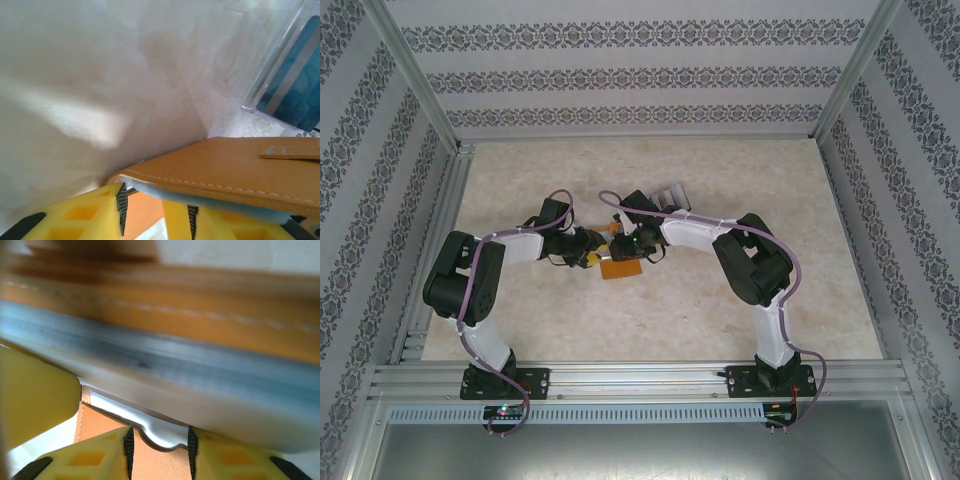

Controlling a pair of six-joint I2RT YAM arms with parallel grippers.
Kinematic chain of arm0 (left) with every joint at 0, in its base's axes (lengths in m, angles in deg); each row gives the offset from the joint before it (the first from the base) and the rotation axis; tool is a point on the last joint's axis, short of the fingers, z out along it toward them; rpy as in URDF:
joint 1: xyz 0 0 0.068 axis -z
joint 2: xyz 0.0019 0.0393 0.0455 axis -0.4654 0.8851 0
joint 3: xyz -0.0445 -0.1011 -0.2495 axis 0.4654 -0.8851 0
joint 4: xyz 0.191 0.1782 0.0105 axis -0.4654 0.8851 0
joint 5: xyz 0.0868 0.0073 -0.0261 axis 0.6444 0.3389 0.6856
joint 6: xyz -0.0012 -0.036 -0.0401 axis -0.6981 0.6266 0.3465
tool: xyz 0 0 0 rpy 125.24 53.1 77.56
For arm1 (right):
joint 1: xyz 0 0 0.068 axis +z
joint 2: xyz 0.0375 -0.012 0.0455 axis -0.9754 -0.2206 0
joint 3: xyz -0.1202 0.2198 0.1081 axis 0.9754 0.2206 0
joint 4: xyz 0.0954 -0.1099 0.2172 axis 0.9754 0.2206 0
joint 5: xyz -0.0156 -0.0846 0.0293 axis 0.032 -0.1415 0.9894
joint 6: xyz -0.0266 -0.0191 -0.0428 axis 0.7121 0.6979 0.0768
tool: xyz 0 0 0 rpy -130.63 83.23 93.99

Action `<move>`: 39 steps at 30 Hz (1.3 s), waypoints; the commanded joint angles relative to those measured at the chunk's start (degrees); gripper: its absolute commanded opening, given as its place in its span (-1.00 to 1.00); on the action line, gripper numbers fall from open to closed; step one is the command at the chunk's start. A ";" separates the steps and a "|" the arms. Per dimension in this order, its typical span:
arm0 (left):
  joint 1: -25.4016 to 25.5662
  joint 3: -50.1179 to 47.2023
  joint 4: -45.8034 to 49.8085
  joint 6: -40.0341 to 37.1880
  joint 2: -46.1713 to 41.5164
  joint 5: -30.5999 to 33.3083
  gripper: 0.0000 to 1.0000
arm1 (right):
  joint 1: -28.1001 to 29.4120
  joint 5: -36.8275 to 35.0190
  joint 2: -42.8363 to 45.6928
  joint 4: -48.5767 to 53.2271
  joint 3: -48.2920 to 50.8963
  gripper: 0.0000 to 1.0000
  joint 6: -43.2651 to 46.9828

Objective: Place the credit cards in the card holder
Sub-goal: Rotate the card holder at the center of the table.

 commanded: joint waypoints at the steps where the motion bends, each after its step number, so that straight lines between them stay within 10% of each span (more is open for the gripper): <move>1: 0.60 3.21 2.17 1.80 -3.49 0.78 -0.24 | 0.99 -1.19 -1.72 0.01 0.69 -0.27 -0.75; 39: 5.03 1.46 2.40 3.94 8.55 7.25 -0.17 | 0.20 -0.46 2.68 1.97 -1.77 -0.14 0.29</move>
